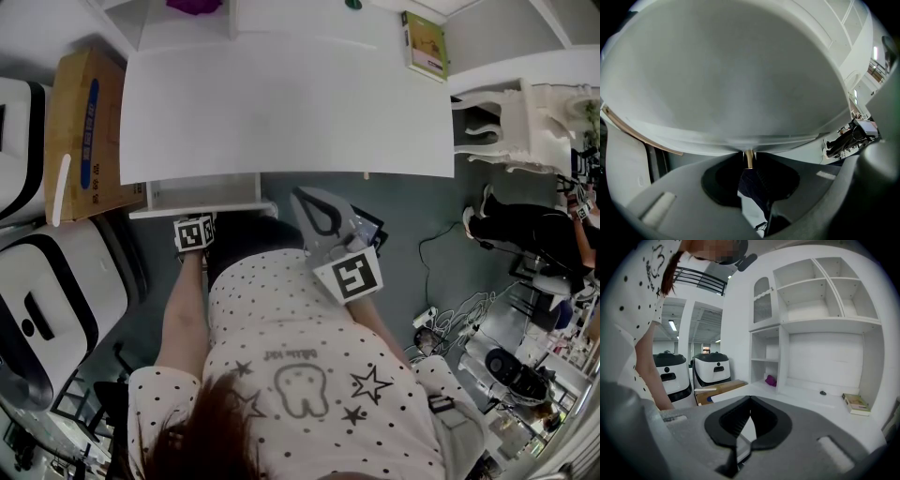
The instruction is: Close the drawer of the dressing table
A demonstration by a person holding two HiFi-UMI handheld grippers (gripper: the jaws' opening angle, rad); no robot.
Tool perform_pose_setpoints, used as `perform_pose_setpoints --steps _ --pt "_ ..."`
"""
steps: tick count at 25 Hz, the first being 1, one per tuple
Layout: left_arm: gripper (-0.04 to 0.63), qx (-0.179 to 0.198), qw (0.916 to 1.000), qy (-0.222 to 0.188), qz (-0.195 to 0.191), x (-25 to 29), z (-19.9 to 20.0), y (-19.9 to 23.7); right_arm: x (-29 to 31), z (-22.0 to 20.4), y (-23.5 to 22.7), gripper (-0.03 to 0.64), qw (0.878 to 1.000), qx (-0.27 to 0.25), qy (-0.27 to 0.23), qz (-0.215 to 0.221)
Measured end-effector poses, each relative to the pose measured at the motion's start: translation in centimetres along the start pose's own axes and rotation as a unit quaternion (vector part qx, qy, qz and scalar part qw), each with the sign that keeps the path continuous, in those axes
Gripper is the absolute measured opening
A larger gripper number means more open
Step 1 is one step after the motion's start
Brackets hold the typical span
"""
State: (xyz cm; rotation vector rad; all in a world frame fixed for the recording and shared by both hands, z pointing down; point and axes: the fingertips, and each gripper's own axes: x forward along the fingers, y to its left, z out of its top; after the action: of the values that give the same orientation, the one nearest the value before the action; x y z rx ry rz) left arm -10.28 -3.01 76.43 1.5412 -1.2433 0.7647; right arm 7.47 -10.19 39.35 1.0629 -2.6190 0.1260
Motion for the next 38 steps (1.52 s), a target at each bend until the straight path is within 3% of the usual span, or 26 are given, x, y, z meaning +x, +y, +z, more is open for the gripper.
perform_pose_setpoints --steps 38 --pt "0.091 -0.005 1.0 -0.005 0.003 0.36 0.73 0.29 0.34 -0.31 0.15 -0.005 1.0 -0.004 0.007 0.005"
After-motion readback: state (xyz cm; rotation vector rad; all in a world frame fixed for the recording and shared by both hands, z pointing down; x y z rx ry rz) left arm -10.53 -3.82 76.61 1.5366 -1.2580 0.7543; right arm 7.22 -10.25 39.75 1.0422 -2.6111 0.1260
